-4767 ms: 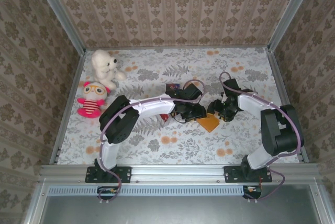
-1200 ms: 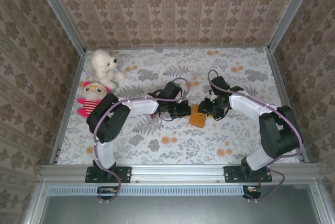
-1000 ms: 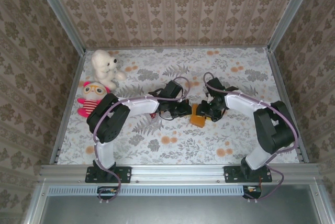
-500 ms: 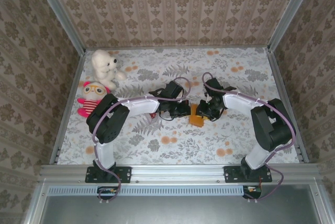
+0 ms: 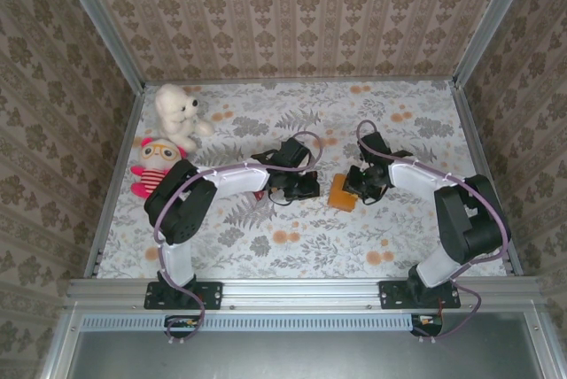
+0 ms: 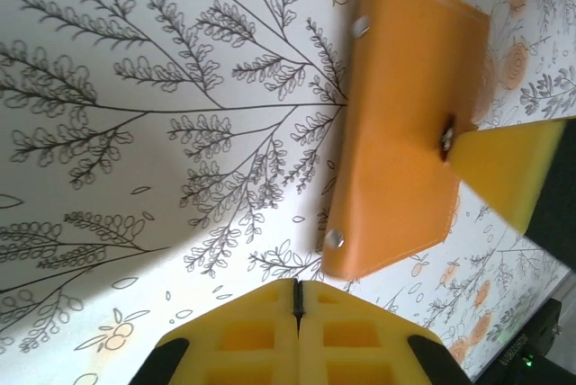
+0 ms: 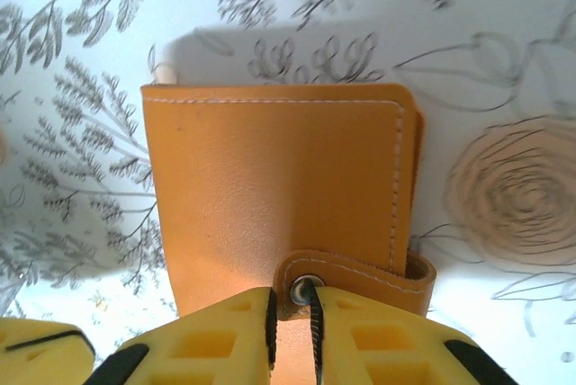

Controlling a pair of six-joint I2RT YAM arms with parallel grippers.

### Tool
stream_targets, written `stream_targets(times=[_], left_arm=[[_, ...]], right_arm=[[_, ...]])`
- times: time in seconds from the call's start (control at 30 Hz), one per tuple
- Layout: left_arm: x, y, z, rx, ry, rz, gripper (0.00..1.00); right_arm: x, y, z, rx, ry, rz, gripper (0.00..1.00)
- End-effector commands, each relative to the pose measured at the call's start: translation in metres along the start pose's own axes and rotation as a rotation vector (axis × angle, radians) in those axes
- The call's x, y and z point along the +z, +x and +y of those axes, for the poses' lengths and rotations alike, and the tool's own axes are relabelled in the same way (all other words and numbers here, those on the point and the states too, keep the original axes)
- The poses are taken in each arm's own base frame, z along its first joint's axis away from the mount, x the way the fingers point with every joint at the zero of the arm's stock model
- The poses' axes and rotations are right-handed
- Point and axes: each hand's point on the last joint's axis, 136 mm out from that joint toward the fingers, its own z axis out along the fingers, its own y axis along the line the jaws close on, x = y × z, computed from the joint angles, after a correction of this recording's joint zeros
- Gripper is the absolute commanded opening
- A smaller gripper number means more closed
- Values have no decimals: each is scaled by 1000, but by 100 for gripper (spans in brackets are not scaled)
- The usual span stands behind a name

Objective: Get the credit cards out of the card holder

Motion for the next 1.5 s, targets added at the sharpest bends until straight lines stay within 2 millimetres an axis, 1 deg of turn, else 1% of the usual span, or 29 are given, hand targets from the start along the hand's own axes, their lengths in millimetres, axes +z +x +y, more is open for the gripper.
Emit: stream_targets(times=[0.0,0.13,0.2,0.27,0.37,0.47,0.6,0.77,0.93,1.03,1.37,1.43,1.47], left_arm=[[-13,-4,-8,29,-3,-16,0],[-14,-5,-14,46,15,-14,0],[-14,-7,-20,55,31,-11,0],[-12,-8,-25,61,43,-3,9],[-8,-11,-32,71,61,7,26],[-1,-12,-36,75,77,25,38],[9,-12,-37,74,87,57,42],[22,-11,-36,72,74,103,43],[33,-12,-24,34,40,134,43],[37,-14,-27,35,70,138,41],[52,-18,-32,37,149,172,29],[52,-19,-32,38,151,169,23],[52,-19,-31,39,150,168,18]], right_arm=[[-2,3,-22,19,97,-12,18],[1,5,-22,0,91,1,16],[1,5,-21,-16,91,6,11],[2,5,-21,-26,98,11,8],[1,4,-20,-39,94,11,4],[1,4,-20,-46,87,11,0],[0,5,-16,-60,59,9,0],[1,7,-7,-82,6,22,0],[2,8,-4,-90,-9,30,0],[2,8,-3,-92,-19,32,0],[6,11,-2,-90,-36,46,0],[7,11,-1,-89,-37,46,0],[7,11,-1,-91,-37,45,0]])
